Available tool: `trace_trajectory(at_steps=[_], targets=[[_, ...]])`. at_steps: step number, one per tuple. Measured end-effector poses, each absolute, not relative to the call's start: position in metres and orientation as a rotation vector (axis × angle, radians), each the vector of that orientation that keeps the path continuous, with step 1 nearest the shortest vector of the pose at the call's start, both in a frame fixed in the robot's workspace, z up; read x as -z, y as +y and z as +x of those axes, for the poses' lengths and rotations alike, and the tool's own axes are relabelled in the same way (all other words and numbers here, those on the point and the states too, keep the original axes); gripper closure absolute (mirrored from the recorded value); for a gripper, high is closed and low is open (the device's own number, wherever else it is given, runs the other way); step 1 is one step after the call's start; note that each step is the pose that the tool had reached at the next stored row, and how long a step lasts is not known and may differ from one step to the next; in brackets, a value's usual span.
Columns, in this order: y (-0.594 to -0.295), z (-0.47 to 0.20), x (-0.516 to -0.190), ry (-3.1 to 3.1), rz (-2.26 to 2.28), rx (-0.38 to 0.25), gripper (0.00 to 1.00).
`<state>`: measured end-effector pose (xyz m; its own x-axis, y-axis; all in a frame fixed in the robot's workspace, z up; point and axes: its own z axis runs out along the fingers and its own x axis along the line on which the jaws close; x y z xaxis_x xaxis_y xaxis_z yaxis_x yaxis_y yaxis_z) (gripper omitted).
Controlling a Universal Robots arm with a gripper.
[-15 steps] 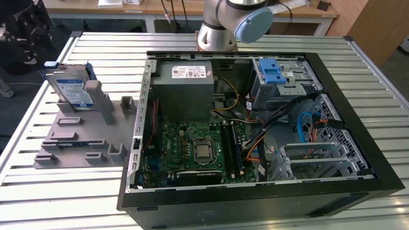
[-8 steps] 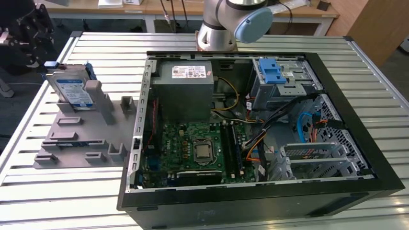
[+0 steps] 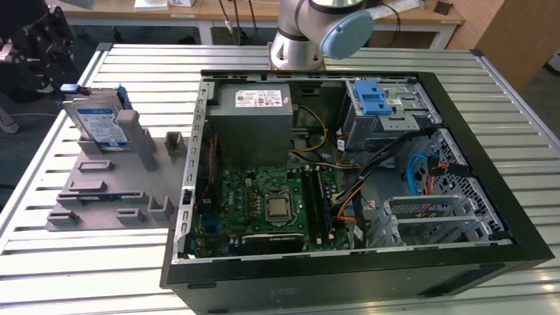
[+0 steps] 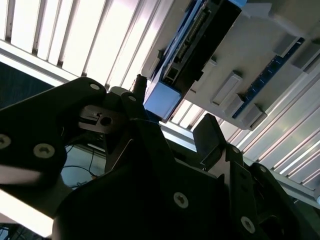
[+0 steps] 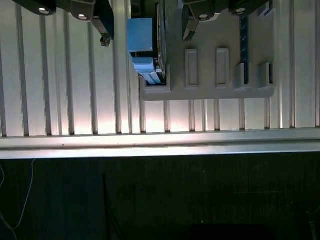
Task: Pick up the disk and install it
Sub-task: 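Pick up the disk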
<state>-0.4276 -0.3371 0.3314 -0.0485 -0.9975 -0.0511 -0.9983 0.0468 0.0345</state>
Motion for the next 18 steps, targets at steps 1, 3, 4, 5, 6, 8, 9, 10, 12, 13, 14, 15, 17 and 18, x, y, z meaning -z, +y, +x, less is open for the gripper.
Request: trace_trajectory(at_steps=[1, 3, 4, 5, 6, 8, 9, 10, 12, 13, 14, 15, 17, 18], targets=[[-0.336, -0.428, -0.331, 2.263, -2.158, -0.094, 0.35], [-0.335, -0.429, -0.329, 2.263, -2.158, -0.094, 0.35], [-0.334, -0.429, -0.328, 2.263, -2.158, -0.094, 0.35], [-0.334, -0.43, -0.327, 2.263, -2.158, -0.094, 0.35], [-0.334, -0.43, -0.326, 2.263, -2.158, -0.094, 0.35], [-0.334, -0.432, -0.324, 2.263, -2.158, -0.094, 0.35], [-0.334, -0.432, -0.322, 2.263, -2.158, -0.094, 0.35], [-0.334, -0.432, -0.32, 2.263, -2.158, -0.094, 0.35], [-0.334, -0.432, -0.317, 2.263, -2.158, -0.094, 0.35], [-0.334, -0.432, -0.315, 2.262, -2.158, -0.094, 0.35], [-0.334, -0.432, -0.314, 2.262, -2.159, -0.094, 0.35], [-0.333, -0.433, -0.313, 2.262, -2.159, -0.094, 0.35], [-0.333, -0.432, -0.311, 2.263, -2.16, -0.093, 0.37], [-0.333, -0.432, -0.31, 2.263, -2.16, -0.092, 0.37]])
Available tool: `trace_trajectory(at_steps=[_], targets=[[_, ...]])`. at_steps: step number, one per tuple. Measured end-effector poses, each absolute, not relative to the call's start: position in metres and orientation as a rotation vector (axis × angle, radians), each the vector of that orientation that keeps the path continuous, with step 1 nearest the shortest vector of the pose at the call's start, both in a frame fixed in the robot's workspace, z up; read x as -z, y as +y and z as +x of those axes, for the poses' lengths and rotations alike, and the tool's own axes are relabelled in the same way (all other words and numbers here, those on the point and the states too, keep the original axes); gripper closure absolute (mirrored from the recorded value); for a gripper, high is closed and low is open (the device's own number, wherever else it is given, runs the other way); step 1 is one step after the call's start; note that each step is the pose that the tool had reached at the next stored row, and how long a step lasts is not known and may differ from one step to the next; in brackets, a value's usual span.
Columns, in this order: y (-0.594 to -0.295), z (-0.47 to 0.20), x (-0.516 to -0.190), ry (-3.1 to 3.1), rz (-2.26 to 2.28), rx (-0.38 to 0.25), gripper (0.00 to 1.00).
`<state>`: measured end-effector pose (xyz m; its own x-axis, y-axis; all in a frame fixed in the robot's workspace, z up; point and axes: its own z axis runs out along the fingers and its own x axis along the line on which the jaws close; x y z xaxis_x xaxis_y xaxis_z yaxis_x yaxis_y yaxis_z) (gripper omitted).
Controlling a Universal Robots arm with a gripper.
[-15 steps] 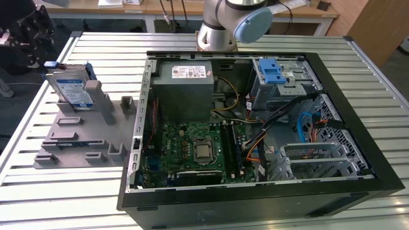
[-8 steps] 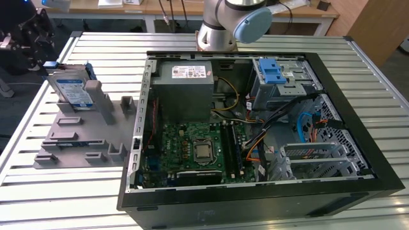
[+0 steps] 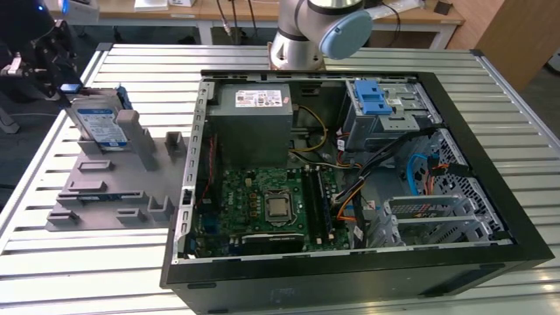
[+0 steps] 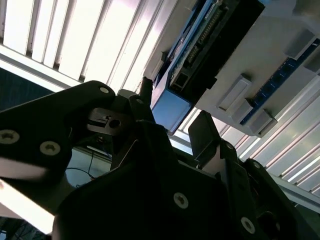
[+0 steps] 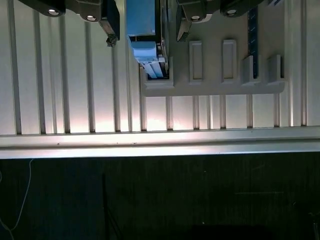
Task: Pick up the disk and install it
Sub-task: 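Pick up the disk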
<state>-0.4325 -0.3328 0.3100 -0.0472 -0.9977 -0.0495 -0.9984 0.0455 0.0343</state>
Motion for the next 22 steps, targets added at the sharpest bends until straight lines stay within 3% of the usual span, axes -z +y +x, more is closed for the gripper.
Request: trace_trajectory(at_steps=[1, 22], targets=[[-0.333, -0.432, -0.309, 2.263, -2.161, -0.092, 0.44], [-0.329, -0.432, -0.296, 2.256, -2.173, -0.073, 0.44]])
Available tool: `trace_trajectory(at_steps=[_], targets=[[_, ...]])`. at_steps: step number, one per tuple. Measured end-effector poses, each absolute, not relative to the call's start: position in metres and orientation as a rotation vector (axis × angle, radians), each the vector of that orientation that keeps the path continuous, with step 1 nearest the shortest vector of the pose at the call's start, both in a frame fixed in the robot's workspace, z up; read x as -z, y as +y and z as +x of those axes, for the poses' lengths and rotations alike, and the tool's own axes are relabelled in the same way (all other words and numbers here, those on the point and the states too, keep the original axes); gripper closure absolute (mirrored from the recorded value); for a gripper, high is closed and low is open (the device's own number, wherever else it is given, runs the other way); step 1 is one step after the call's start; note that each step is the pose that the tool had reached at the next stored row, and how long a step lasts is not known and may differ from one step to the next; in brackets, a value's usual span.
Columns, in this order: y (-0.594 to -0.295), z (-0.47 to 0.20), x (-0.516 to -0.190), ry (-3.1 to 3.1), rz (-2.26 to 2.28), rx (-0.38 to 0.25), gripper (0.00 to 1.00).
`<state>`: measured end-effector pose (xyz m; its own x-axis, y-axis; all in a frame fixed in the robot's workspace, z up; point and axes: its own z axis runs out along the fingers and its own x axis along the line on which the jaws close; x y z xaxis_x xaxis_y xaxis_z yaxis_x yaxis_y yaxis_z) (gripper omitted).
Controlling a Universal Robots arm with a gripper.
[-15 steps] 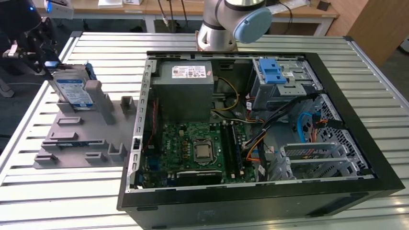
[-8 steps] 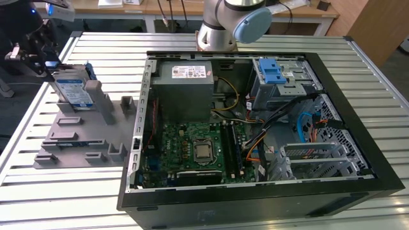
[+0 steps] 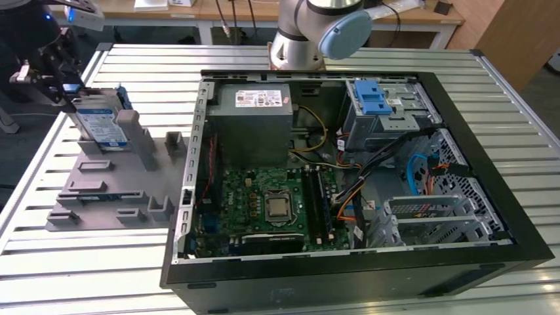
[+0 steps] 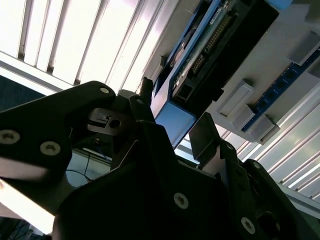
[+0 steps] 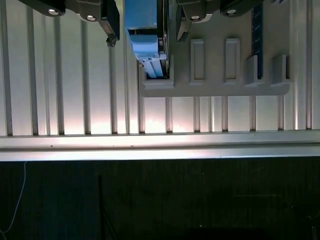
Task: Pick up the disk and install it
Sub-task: 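Pick up the disk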
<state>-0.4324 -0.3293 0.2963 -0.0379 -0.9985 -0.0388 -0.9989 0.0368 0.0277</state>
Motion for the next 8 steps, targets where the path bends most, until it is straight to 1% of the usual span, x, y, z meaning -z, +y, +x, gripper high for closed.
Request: trace_trajectory(at_steps=[6, 7, 8], targets=[[-0.3293, -0.4324, -0.2922, 2.256, -2.173, -0.073, 0.45], [-0.3293, -0.4324, -0.2915, 2.256, -2.173, -0.073, 0.51], [-0.3293, -0.4324, -0.291, 2.256, -2.173, -0.073, 0.51]])
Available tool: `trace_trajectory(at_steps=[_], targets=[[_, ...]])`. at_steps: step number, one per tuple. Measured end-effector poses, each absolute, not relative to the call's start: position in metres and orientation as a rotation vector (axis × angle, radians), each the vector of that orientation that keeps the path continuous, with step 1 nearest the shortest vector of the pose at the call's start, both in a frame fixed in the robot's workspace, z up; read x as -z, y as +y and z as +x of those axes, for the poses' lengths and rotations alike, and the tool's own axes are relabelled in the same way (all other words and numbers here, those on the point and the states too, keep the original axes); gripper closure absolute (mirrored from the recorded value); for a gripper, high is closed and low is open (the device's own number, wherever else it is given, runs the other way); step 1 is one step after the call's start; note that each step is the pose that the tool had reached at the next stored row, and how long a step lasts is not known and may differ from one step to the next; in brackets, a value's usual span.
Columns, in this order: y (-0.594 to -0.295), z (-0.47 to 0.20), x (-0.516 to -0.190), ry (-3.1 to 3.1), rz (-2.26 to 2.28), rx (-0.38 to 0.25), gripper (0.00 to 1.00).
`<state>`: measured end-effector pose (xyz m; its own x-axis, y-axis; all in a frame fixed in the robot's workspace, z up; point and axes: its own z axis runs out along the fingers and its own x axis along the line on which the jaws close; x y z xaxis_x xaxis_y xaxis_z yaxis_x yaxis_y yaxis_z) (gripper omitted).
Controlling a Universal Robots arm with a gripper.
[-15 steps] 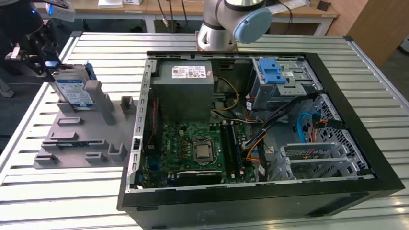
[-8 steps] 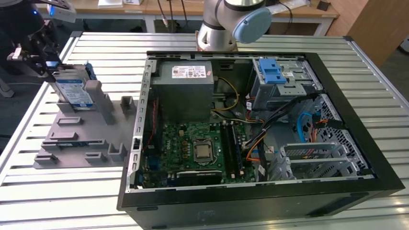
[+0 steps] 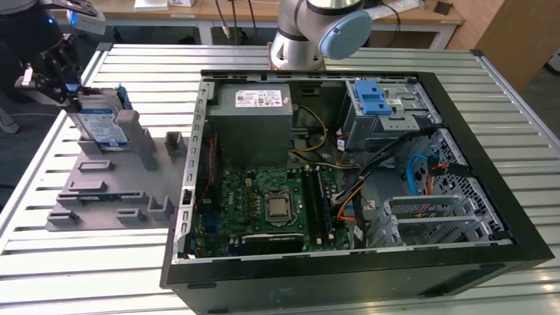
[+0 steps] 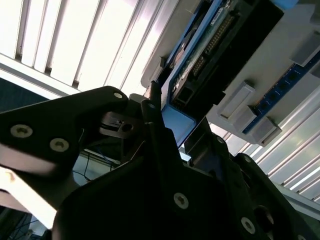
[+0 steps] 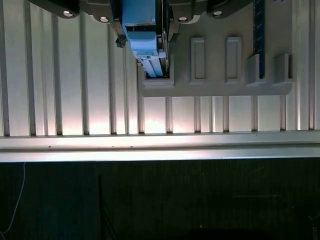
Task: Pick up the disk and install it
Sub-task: 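Pick up the disk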
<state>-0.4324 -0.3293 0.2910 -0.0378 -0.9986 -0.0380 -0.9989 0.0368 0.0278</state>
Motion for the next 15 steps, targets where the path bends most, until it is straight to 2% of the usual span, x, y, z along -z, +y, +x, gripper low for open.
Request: trace_trajectory(at_steps=[1, 7, 8, 15], targets=[[-0.3293, -0.4324, -0.2909, 2.256, -2.174, -0.073, 0.58], [-0.3297, -0.4324, -0.2905, 2.259, -2.176, -0.063, 0.59], [-0.3298, -0.4324, -0.2905, 2.261, -2.178, -0.06, 0.64], [-0.3303, -0.4324, -0.2906, 2.268, -2.185, -0.044, 0.64]])
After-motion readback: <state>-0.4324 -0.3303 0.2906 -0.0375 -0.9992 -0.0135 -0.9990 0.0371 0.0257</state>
